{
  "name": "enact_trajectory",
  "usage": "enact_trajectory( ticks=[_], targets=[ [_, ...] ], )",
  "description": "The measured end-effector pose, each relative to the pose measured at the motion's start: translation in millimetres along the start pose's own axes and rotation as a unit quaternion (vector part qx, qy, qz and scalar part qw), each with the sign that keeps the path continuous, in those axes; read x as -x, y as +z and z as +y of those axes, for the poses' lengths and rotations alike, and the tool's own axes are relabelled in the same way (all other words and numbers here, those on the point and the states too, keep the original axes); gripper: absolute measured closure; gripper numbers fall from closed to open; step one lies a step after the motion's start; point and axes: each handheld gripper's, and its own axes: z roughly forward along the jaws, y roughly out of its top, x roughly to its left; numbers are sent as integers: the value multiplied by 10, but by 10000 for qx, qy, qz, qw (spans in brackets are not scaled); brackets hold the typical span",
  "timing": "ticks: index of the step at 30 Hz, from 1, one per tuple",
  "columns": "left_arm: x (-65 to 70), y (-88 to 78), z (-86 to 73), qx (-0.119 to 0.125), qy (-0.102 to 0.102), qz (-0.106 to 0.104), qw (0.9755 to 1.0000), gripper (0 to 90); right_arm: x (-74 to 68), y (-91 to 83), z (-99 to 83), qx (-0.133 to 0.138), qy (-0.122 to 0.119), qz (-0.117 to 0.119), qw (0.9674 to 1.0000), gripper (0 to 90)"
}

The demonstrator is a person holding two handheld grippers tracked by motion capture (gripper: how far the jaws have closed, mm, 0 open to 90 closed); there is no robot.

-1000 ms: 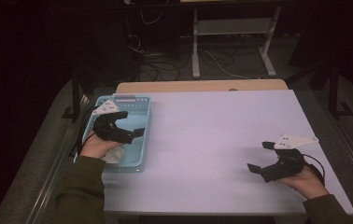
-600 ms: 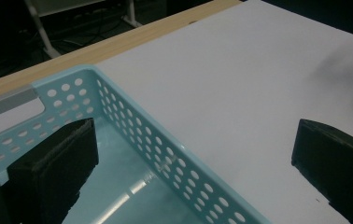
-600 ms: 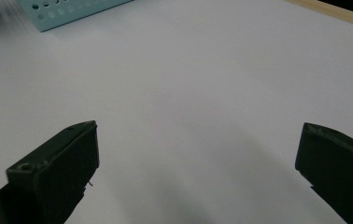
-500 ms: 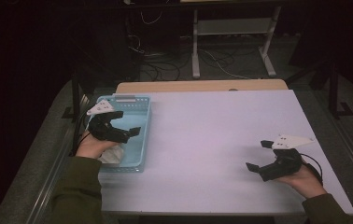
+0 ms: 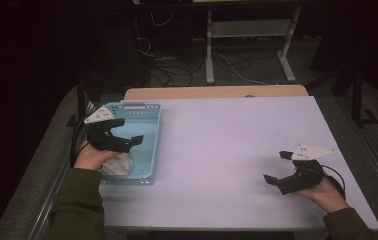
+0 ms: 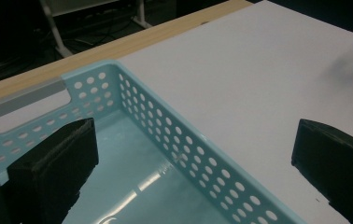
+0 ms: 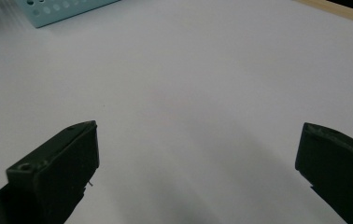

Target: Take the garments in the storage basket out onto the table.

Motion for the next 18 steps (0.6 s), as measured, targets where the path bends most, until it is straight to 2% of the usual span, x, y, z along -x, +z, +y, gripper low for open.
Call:
enact_trajectory(
  ticks=[18],
  targets=[
    [-147,-166,-115,-53,-139,293,9995,0,-2,-5,4,-14,4,5,10000,0]
  ],
)
